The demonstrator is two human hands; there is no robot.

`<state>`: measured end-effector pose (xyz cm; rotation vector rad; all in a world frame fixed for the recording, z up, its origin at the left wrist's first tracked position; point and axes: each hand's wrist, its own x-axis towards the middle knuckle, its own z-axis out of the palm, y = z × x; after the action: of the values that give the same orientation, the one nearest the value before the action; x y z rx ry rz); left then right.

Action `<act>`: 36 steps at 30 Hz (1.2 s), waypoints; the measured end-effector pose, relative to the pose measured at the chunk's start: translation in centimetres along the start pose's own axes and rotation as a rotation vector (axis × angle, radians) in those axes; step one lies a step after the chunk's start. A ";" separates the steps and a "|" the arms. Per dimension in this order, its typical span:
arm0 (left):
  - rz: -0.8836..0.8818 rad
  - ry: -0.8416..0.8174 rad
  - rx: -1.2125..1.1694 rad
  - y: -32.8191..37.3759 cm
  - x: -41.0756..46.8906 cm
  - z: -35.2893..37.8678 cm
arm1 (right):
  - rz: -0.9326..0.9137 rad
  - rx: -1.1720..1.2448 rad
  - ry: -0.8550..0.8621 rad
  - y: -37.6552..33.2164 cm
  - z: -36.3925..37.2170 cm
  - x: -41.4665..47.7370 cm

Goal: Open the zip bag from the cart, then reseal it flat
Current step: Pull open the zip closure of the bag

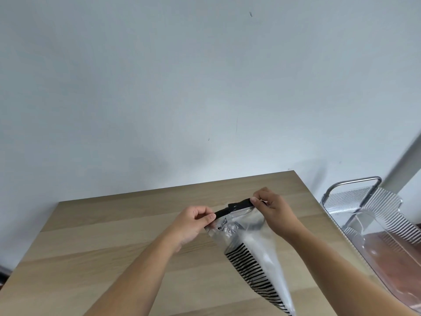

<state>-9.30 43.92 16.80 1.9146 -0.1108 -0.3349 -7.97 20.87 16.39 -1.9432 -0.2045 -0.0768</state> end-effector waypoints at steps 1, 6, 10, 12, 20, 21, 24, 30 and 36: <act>-0.005 0.010 -0.006 0.1 0.0 0.1 | 0.003 -0.024 -0.007 -0.2 0.1 0.0; 0.058 0.028 0.039 1.3 0.3 1.9 | -0.025 -0.134 -0.006 -0.8 0.9 -0.4; 0.090 0.175 0.057 1.3 0.4 2.9 | -0.119 -0.199 -0.069 -0.8 0.8 -1.4; 0.071 0.154 -0.050 1.4 0.1 2.7 | -0.177 -0.369 -0.077 -0.2 0.8 -1.8; 0.004 0.074 -0.326 1.9 -0.7 1.9 | -0.148 -0.365 0.206 1.9 0.3 -2.1; -0.002 0.087 -0.338 1.7 -0.8 1.7 | -0.179 -0.355 0.240 1.8 0.3 -2.1; -0.005 0.105 -0.320 1.2 -0.8 0.9 | -0.284 -0.333 0.300 1.6 0.1 -1.8; 0.018 0.130 -0.165 -0.3 -0.7 -0.1 | -0.095 -0.126 0.108 0.3 -0.4 -1.0; 0.042 0.093 -0.013 -0.9 -0.4 -0.4 | 0.024 -0.097 -0.032 -0.4 -1.4 -0.3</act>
<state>-9.68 44.72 16.19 1.9090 -0.0866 -0.2172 -8.27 19.63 17.23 -2.0442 -0.2021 -0.0401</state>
